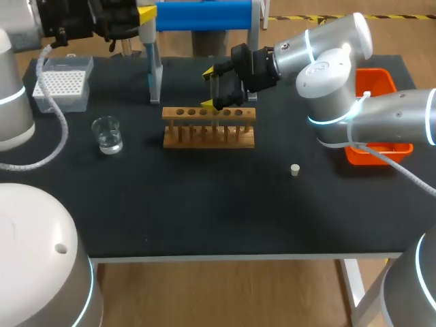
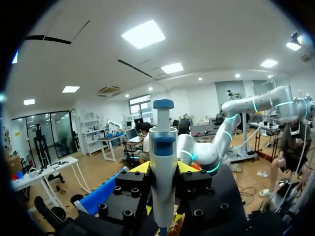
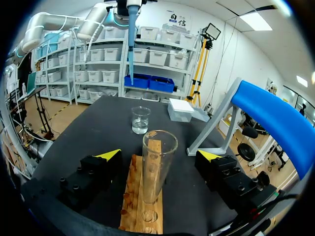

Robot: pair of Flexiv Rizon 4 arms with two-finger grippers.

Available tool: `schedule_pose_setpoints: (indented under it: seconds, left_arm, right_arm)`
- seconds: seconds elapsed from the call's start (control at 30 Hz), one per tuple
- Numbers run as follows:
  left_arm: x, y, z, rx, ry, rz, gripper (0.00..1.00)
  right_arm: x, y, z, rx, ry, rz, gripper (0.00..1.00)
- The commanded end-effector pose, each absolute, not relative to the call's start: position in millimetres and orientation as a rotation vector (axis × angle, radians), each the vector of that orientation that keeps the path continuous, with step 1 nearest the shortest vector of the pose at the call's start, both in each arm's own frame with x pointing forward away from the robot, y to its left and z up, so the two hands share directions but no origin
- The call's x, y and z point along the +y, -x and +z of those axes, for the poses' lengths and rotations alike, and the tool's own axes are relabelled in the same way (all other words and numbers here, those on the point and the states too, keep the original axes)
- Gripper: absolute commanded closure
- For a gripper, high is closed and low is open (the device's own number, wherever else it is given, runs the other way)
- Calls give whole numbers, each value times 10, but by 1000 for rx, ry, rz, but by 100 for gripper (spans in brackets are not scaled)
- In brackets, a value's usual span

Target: Invert the test tube, pick up the pipette, mount the tip to pipette, aspirate from beaker and dispense into the tube, eject the tip, return the pipette, and cap with the stopper.

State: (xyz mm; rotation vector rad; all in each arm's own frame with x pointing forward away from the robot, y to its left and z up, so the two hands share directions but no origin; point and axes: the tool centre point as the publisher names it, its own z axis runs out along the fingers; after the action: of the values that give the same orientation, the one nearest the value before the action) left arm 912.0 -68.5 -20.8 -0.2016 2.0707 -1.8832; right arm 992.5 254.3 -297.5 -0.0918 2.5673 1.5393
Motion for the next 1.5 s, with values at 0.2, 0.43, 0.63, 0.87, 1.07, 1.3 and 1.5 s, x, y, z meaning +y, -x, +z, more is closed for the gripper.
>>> schedule_pose_setpoints:
  seconds: [0.2,0.43,0.63,0.87,1.07,1.3,1.5]
  left_arm:
    - [-1111,-9319,-67,2093,114,-1936,100]
    - [-1385,-9417,15,2120,74,-1972,100]
    - [-1554,-9484,75,2115,40,-1999,100]
    - [-1724,-9548,81,2118,10,-2033,100]
    - [-1791,-9590,61,2128,8,-2048,100]
    - [-1862,-9632,32,2136,11,-2074,100]
    - [-1897,-9654,-17,2146,20,-2088,100]
  right_arm:
    - [2540,-9926,-2972,2569,91,1537,0]
    - [2540,-9926,-2972,2569,91,1537,0]
    - [2540,-9926,-2972,2569,91,1537,0]
    - [2540,-9926,-2972,2569,91,1537,0]
    - [2540,-9926,-2972,2569,91,1537,0]
    - [2540,-9926,-2972,2569,91,1537,0]
    - [2540,-9926,-2972,2569,91,1537,0]
